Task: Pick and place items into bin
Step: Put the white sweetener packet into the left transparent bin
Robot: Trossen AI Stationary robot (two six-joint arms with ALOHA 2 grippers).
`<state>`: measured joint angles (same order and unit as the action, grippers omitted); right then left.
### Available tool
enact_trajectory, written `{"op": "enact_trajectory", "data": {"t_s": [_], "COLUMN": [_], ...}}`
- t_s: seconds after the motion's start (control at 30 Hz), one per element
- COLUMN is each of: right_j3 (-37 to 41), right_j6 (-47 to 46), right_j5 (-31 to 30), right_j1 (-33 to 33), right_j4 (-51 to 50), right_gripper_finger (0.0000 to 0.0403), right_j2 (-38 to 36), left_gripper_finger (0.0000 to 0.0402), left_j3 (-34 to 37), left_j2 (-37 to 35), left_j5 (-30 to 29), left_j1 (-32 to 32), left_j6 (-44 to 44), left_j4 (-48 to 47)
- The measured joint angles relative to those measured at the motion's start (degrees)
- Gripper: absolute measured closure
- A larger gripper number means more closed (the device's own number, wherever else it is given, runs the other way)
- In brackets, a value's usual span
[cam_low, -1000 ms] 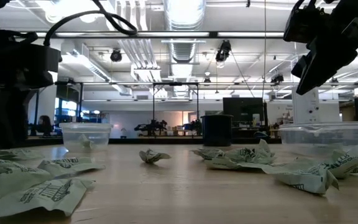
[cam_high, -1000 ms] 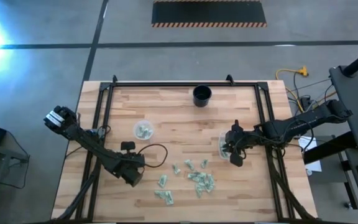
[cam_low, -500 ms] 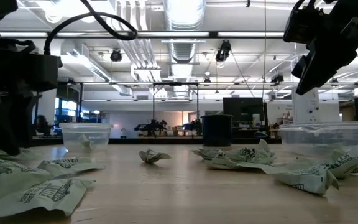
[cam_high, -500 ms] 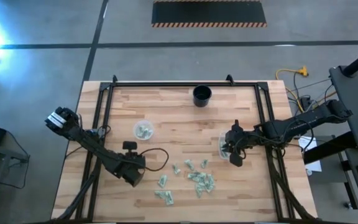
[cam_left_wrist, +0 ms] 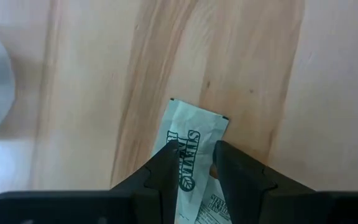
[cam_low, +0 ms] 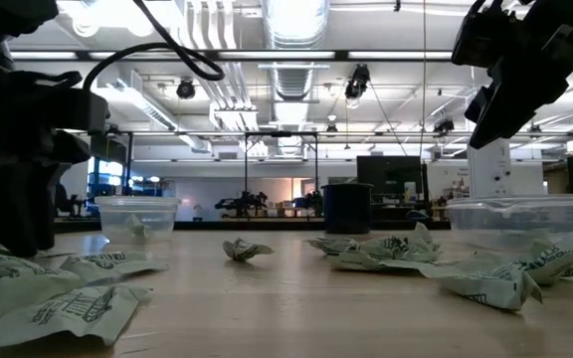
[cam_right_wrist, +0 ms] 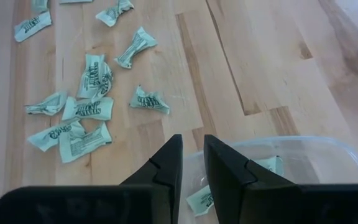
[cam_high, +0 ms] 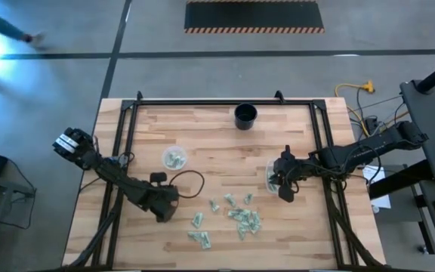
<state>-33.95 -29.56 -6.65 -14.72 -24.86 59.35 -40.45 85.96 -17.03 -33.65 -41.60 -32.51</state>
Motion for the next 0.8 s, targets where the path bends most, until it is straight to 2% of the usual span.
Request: {"op": "enact_trajectory", "data": {"t_s": [0.23, 0.53, 0.8], "right_j3": [0.0, 0.0, 0.0], "right_j6": [0.0, 0.0, 0.0], "right_j5": [-1.1, -1.0, -1.0], "right_j1": [0.0, 0.0, 0.0], "right_j4": [0.0, 0.2, 0.2], "right_gripper_finger": [0.0344, 0.0344, 0.0344], "right_j2": [0.0, 0.0, 0.0], "left_gripper_finger": [0.0319, 0.0396, 0.0400], "left_j3": [0.0, -0.5, -2.7], "left_j2": [0.1, 0.2, 0.1], "left_j5": [1.0, 1.0, 0.4], "left_j1": [0.0, 0.0, -0.1], "left_j6": [0.3, 0.0, 0.2], "left_j4": [3.1, 3.5, 3.2]}}
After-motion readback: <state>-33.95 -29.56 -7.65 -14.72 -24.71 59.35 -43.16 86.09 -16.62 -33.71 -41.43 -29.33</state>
